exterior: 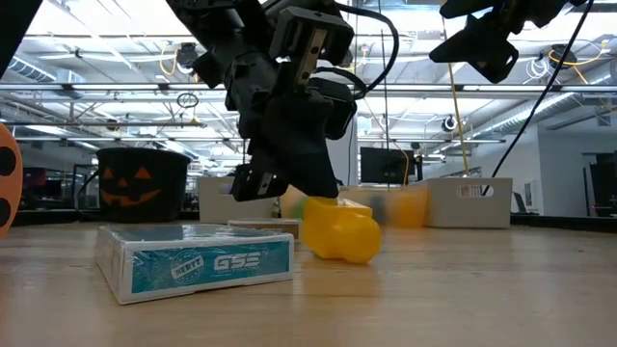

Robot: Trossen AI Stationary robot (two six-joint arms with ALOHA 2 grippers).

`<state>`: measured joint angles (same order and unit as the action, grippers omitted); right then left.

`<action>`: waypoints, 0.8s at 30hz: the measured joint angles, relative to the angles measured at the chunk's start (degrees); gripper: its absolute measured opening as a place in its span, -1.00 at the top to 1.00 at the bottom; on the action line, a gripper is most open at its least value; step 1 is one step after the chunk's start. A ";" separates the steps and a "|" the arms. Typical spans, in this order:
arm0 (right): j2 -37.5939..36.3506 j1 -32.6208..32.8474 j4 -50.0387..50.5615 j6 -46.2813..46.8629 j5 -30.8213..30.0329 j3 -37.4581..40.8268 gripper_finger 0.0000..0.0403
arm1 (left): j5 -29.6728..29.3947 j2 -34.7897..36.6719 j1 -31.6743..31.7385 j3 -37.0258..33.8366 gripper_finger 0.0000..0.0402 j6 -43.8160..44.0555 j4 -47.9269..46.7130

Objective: Pick & Place Toys
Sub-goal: Put the yellow game piece into the orange bin

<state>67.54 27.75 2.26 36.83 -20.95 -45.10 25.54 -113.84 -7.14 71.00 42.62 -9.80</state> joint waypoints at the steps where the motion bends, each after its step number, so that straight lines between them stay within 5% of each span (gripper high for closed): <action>1: -0.01 0.00 0.00 0.01 0.00 0.00 -0.04 | 0.04 -0.01 0.00 0.00 0.96 -0.03 -0.01; 16: -0.01 -0.02 0.00 0.01 0.00 0.00 -0.04 | 2.21 0.00 0.00 0.00 0.98 1.62 0.89; 24: 0.00 0.00 -0.02 0.01 0.00 0.00 -0.04 | 2.51 -0.01 -0.02 0.00 0.72 0.98 2.41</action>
<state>67.54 27.75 2.24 36.84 -20.95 -45.10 28.05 -113.84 -7.16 71.00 43.60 -7.40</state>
